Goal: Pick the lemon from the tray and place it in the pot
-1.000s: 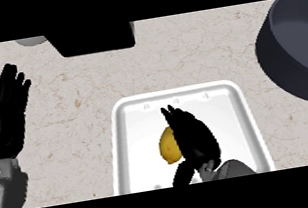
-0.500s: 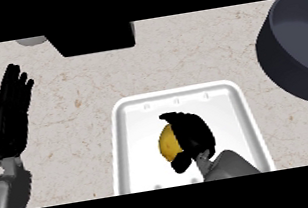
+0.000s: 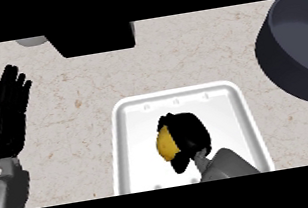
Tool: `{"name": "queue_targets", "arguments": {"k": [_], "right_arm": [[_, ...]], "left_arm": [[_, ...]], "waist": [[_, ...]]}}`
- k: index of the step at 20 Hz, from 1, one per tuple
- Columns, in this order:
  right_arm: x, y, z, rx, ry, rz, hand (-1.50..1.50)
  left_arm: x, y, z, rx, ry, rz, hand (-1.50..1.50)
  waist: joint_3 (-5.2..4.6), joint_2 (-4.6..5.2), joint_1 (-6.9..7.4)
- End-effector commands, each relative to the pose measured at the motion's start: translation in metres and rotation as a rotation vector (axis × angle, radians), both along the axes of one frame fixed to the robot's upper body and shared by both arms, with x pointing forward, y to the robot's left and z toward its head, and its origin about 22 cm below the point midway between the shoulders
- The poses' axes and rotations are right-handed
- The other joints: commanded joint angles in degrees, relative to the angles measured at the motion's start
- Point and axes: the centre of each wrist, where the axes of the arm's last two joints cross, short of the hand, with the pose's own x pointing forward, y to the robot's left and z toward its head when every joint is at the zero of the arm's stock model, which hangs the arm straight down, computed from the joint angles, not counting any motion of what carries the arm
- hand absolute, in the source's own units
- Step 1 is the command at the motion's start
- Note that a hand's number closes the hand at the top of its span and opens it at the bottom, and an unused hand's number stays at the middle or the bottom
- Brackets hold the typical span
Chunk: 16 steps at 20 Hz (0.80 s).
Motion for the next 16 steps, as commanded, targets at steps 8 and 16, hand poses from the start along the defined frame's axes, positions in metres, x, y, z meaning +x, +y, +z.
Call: {"name": "queue_targets", "arguments": {"k": [8, 16], "right_arm": [[-0.049, -0.053, 0.018, -0.005, -0.026, 0.228, 1.5], [-0.09, -0.122, 0.074, 0.13, -0.216, 0.2, 1.5]], "left_arm": [[-0.005, 0.006, -0.003, -0.012, 0.009, 0.029, 0.0], [-0.01, 0.006, 0.002, -0.01, 0.025, 0.028, 0.0]], "waist": [[0.02, 0.04, -1.05], [0.06, 0.05, -1.16]]}}
